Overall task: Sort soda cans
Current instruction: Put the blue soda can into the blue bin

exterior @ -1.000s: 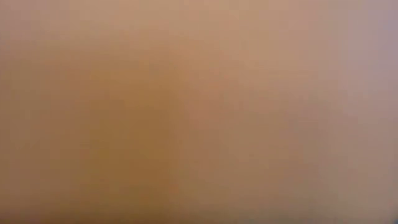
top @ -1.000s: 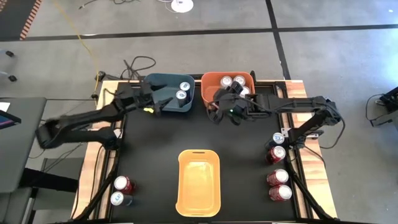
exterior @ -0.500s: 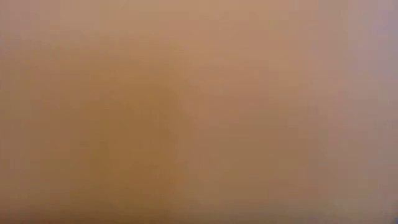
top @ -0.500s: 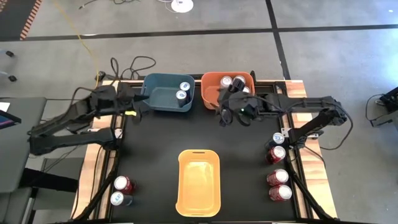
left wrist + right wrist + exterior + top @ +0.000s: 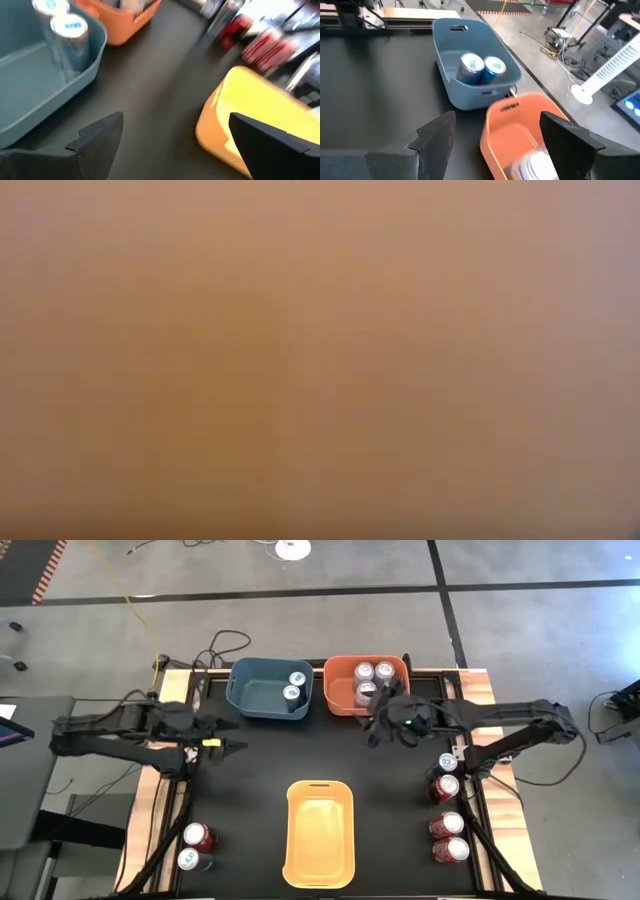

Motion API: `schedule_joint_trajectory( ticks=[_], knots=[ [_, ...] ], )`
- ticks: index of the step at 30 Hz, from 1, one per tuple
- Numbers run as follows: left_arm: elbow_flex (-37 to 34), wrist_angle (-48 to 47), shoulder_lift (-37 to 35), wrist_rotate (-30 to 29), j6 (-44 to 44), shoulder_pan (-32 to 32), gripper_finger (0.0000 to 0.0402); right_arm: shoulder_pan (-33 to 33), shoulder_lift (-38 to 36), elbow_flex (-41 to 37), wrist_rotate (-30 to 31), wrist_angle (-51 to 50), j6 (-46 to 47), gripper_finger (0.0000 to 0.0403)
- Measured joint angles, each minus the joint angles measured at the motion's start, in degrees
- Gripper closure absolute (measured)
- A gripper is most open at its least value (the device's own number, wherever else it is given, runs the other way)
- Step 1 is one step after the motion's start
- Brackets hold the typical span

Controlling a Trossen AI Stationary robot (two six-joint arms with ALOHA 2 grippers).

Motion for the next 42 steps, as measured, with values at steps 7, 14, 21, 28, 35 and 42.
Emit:
schedule_joint_trajectory(
  ticks=[7, 14, 21, 28, 35, 42],
  knots=[
    [0.0, -0.73, 10.4, -3.12, 3.07, -2.77, 0.0042, 1.73, -10.41, -7.98, -1.58, -3.76, 0.03, 0.0097],
    [0.84, -1.26, 18.9, -1.97, 7.1, -2.75, 0.0043, 2.27, -11.65, -15.86, -17.75, 14.23, 2.44, 0.0097],
    [6.31, -8.87, 20.83, -0.17, 0.56, -4.11, 0.0043, 1.09, -1.25, -19.21, -14.5, 29.55, 9.32, 0.0097],
    [6.99, -19.21, 19.32, -3.66, -11.45, -10.13, 0.0043, 2.32, 10.72, -19.16, -11.73, 48.39, 8.45, 0.0097],
    [6.99, -28.6, 19.3, 3.47, -29.45, -17.77, 0.0043, 5.09, 20.82, -19.16, -11.69, 57.33, 7.53, 0.0097],
    [6.99, -30.38, 19.31, 6.89, -44.71, -25.86, 0.0043, 7.18, 24.13, -19.13, -11.69, 60.56, 6.92, 0.0097]
  ],
)
